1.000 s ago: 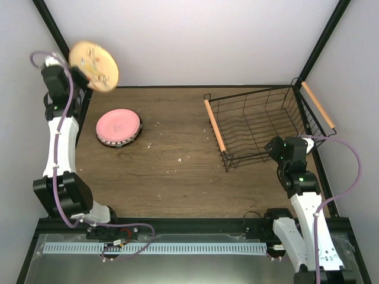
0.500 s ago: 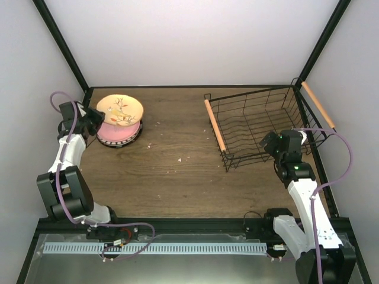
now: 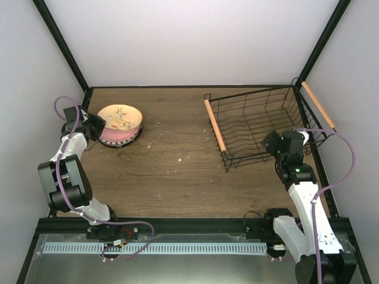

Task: Unload the plates from the dish rack

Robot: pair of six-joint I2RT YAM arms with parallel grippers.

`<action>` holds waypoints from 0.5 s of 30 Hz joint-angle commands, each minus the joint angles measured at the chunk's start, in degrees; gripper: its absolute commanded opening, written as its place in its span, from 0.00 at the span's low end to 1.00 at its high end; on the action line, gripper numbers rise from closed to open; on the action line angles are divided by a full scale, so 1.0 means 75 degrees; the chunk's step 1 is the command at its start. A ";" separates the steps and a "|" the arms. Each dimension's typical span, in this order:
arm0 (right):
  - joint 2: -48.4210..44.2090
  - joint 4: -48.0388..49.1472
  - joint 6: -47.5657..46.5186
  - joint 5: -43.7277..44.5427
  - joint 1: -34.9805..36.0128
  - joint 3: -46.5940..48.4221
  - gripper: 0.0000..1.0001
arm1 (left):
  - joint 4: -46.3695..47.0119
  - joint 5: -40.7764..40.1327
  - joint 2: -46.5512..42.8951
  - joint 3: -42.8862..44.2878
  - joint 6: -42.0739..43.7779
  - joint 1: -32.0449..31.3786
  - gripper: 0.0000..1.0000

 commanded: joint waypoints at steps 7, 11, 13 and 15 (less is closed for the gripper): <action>0.0127 0.0091 0.0092 0.0083 -0.0030 0.0278 1.00 | 0.0203 -0.0028 -0.0092 -0.0140 -0.0212 0.0053 0.04; 0.0136 0.0097 0.0086 0.0065 -0.0027 0.0243 1.00 | 0.0172 -0.0096 -0.0046 -0.0181 -0.0165 0.0053 0.09; 0.0122 0.0090 0.0087 0.0065 -0.0030 0.0235 1.00 | 0.0150 -0.0106 -0.0010 -0.0205 -0.0163 0.0047 0.18; 0.0089 0.0075 0.0086 0.0065 -0.0030 0.0227 1.00 | 0.0141 -0.0098 0.0016 -0.0224 -0.0149 0.0047 0.29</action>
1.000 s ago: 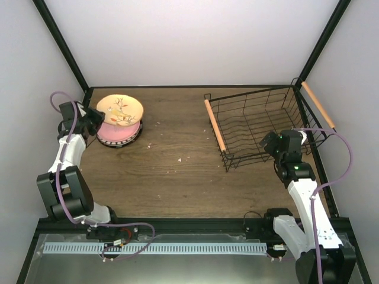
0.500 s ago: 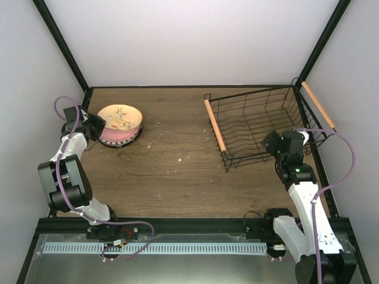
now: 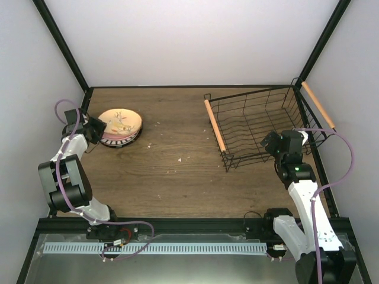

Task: Unload the plates from the dish rack

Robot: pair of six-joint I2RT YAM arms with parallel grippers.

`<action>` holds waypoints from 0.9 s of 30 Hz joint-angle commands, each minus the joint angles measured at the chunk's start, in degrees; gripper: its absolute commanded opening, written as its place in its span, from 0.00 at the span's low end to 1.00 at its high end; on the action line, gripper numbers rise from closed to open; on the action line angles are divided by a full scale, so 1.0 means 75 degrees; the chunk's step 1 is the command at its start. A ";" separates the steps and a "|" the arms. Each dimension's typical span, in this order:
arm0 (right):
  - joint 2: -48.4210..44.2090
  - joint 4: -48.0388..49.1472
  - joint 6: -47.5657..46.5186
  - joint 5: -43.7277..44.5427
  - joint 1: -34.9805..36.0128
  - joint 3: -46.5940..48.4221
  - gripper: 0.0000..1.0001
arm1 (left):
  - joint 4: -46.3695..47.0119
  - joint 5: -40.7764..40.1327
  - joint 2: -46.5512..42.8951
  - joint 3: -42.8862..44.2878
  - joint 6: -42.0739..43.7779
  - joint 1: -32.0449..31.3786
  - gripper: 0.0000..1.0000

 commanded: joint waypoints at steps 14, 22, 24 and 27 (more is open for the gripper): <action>-0.0221 0.0021 0.0017 0.0033 -0.0030 0.0200 1.00 | -0.0083 -0.0079 0.0095 0.0356 0.0659 -0.0017 1.00; -0.0258 0.0053 0.0083 -0.0019 -0.0027 0.0103 1.00 | -0.0374 -0.0595 0.0217 0.0824 0.1203 -0.0165 1.00; -0.0257 0.0082 0.0092 -0.0043 -0.0030 0.0093 1.00 | -0.0340 -0.0625 0.0301 0.0954 0.1302 -0.0202 1.00; -0.0246 0.0075 0.0098 -0.0067 -0.0030 0.0090 1.00 | -0.0332 -0.0714 0.0415 0.1198 0.1570 -0.0229 1.00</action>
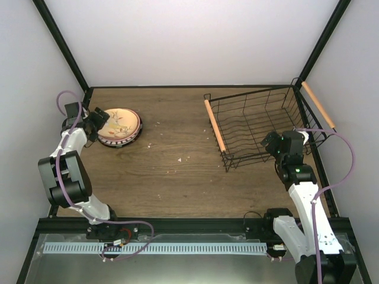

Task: Unload the plates from the dish rack

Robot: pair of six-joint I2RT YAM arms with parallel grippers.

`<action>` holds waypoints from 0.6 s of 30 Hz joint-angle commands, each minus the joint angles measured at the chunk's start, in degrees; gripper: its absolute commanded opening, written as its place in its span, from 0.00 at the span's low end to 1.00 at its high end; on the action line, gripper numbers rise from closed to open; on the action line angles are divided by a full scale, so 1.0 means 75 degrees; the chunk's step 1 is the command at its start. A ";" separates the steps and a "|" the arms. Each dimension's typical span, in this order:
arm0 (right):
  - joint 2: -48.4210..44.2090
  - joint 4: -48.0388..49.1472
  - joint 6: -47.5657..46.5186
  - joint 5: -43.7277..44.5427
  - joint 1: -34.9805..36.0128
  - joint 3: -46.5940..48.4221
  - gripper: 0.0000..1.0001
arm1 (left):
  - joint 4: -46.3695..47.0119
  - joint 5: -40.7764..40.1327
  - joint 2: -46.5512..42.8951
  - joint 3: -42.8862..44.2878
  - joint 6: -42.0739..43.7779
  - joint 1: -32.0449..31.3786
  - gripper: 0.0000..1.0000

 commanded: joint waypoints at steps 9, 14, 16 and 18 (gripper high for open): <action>-0.0182 0.0032 0.0075 0.0068 -0.0033 0.0056 1.00 | 0.0258 0.0134 0.0385 0.0506 0.0663 -0.0090 1.00; -0.0207 -0.0024 0.0072 0.0071 -0.0031 0.0051 1.00 | 0.0239 0.0144 0.0165 0.0043 0.0543 -0.0097 1.00; -0.0212 -0.0027 0.0073 0.0062 -0.0030 0.0055 1.00 | 0.0239 0.0186 0.0043 -0.0076 0.0539 -0.0096 1.00; -0.0192 -0.0019 0.0072 0.0033 -0.0030 0.0058 1.00 | 0.0250 0.0226 -0.0095 -0.0087 0.0548 -0.0087 1.00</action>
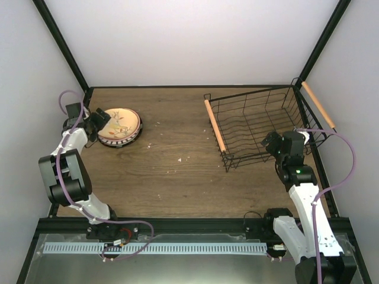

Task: Unload the plates from the dish rack

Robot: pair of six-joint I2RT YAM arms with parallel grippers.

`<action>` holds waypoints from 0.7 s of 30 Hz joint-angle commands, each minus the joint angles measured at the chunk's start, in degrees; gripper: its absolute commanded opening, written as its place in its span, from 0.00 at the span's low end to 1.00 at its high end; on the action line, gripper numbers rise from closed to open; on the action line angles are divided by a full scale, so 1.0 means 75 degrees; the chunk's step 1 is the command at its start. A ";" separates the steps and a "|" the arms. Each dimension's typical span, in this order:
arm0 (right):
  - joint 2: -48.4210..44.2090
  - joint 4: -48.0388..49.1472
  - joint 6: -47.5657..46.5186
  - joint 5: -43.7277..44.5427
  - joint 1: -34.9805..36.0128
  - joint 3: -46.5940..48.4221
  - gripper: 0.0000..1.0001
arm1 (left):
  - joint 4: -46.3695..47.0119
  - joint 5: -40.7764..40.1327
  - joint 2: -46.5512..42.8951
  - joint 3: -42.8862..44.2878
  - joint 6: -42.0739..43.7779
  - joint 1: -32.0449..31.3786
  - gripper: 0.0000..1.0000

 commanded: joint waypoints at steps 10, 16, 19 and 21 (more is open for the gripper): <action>0.0097 0.0144 0.0098 -0.0117 -0.0030 0.0029 1.00 | -0.0216 0.0212 -0.0652 -0.0003 0.0048 -0.0091 1.00; 0.0041 0.0107 0.0078 -0.0089 -0.0030 0.0017 1.00 | -0.0247 0.0039 -0.0634 -0.0179 -0.0037 -0.0090 1.00; -0.0001 0.0082 0.0072 -0.0060 -0.0030 0.0020 1.00 | -0.0325 -0.0150 -0.0622 -0.0204 -0.0081 -0.0074 1.00; 0.0001 0.0070 0.0060 -0.0064 -0.0030 0.0021 1.00 | -0.0292 -0.0175 -0.0604 -0.0263 -0.0039 -0.0063 1.00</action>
